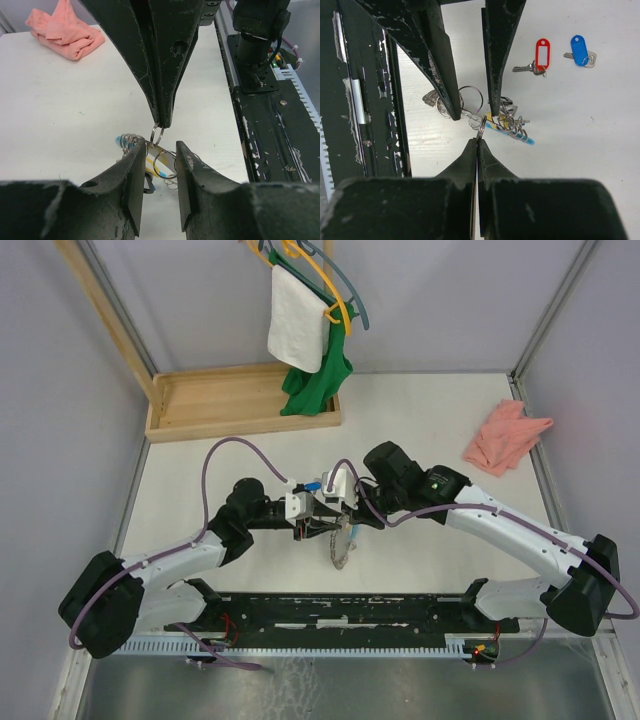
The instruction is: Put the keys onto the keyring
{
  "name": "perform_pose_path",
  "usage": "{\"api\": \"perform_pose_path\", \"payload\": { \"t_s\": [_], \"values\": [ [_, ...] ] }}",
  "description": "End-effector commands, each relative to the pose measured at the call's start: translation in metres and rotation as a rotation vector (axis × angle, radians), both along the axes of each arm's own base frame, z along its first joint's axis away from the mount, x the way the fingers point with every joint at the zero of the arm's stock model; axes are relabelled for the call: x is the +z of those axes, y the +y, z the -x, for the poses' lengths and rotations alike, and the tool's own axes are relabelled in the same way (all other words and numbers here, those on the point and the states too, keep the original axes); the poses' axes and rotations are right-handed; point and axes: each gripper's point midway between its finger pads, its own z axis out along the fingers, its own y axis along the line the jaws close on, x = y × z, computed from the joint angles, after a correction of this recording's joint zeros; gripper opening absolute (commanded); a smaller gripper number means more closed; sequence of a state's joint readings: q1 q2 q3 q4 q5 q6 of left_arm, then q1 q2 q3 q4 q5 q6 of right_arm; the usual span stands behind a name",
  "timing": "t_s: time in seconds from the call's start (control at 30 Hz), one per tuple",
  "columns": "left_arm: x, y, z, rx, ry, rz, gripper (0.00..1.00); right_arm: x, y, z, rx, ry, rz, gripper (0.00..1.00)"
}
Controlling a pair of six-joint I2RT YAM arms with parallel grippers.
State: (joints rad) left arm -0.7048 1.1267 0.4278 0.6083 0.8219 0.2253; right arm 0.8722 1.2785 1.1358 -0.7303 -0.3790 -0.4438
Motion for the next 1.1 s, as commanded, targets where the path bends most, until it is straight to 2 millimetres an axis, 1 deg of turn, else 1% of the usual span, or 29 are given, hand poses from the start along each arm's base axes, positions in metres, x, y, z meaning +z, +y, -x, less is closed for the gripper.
{"api": "perform_pose_path", "payload": {
  "t_s": [0.0, 0.23, 0.37, 0.5, 0.67, 0.8, 0.87, 0.97, 1.07],
  "values": [
    [0.028, -0.008, -0.003, -0.043, -0.058, 0.058, 0.37, 0.019, 0.009, -0.003, 0.033, -0.045, -0.043, 0.01],
    [0.031, -0.012, -0.002, -0.073, -0.037, 0.069, 0.36, 0.021, 0.011, -0.001, 0.051, -0.048, -0.053, 0.01],
    [0.032, -0.013, -0.001, -0.078, -0.036, 0.07, 0.29, 0.024, 0.012, 0.0, 0.065, -0.054, -0.065, 0.01],
    [0.031, -0.013, -0.001, -0.082, -0.031, 0.065, 0.27, 0.023, 0.013, 0.002, 0.078, -0.053, -0.066, 0.01],
    [0.029, -0.014, -0.002, -0.086, -0.022, 0.051, 0.2, 0.024, 0.015, 0.002, 0.09, -0.059, -0.074, 0.01],
    [0.026, -0.014, -0.002, -0.09, -0.02, 0.037, 0.19, 0.027, 0.015, 0.003, 0.106, -0.072, -0.082, 0.01],
    [0.023, -0.014, -0.001, -0.097, -0.014, 0.023, 0.14, 0.028, 0.015, 0.002, 0.105, -0.079, -0.084, 0.01],
    [0.021, -0.013, 0.001, -0.107, -0.01, 0.013, 0.03, 0.03, 0.016, 0.002, 0.103, -0.088, -0.095, 0.01],
    [0.019, -0.012, 0.002, -0.107, -0.007, 0.004, 0.03, 0.035, 0.016, -0.002, 0.088, -0.119, -0.116, 0.01]
  ]
}}
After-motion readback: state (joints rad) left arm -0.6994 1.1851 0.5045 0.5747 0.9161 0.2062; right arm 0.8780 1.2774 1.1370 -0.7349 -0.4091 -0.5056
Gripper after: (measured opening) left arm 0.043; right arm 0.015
